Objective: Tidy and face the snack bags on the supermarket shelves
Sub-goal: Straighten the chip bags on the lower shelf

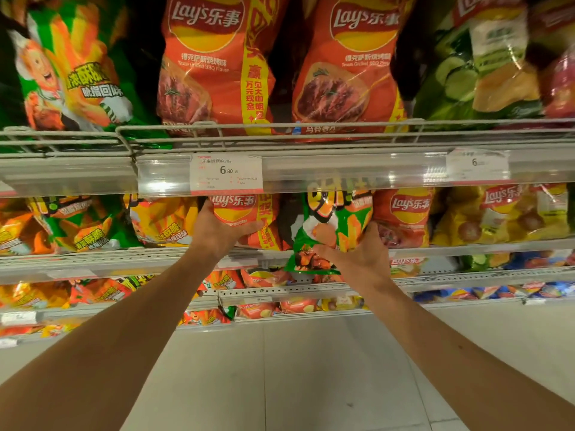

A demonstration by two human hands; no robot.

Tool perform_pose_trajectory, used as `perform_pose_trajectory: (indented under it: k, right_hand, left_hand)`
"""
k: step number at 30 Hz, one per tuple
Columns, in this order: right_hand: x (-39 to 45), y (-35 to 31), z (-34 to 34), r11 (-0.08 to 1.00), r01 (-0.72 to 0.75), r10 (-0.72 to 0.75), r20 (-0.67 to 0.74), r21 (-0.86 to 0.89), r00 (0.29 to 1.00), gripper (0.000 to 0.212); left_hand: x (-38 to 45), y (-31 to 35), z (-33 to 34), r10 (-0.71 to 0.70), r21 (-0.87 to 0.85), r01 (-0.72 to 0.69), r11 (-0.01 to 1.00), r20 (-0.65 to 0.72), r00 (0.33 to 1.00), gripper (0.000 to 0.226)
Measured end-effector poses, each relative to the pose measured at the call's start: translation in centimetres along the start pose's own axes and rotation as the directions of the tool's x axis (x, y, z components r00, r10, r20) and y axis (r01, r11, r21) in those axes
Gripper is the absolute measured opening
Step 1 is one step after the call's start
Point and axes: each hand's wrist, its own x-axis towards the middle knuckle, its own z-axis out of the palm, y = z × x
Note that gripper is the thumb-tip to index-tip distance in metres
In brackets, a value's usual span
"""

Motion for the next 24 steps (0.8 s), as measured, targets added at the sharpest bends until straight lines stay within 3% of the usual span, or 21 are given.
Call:
perform_pose_trajectory:
  k: [7,11,14,24]
  right_hand:
    - [-4.4,5.3,-3.5,0.992,-0.071,0.079,-0.075,0.103,0.994,0.072]
    - [-4.9,7.3,-5.9,0.987,-0.097,0.115,-0.146,0.127,0.983,0.081]
    - [-4.7,8.5,-7.4,0.983,-0.109,0.134,-0.172,0.145,0.976,0.075]
    - [-4.2,10.1,-9.4,0.985,-0.097,0.111,-0.095,0.145,0.989,0.062]
  left_hand:
    - [-1.1,1.3,3.8,-0.011,0.027,0.012,1.000,-0.015,1.000,0.090]
    - [-1.8,1.9,6.9,-0.008,0.090,0.013,0.996,-0.062,0.998,0.086]
    - [-2.1,2.3,9.8,-0.017,0.121,0.030,0.992,-0.106,0.994,0.082]
    - [-2.4,2.8,16.1,0.013,0.122,-0.006,0.992,-0.053,0.999,0.094]
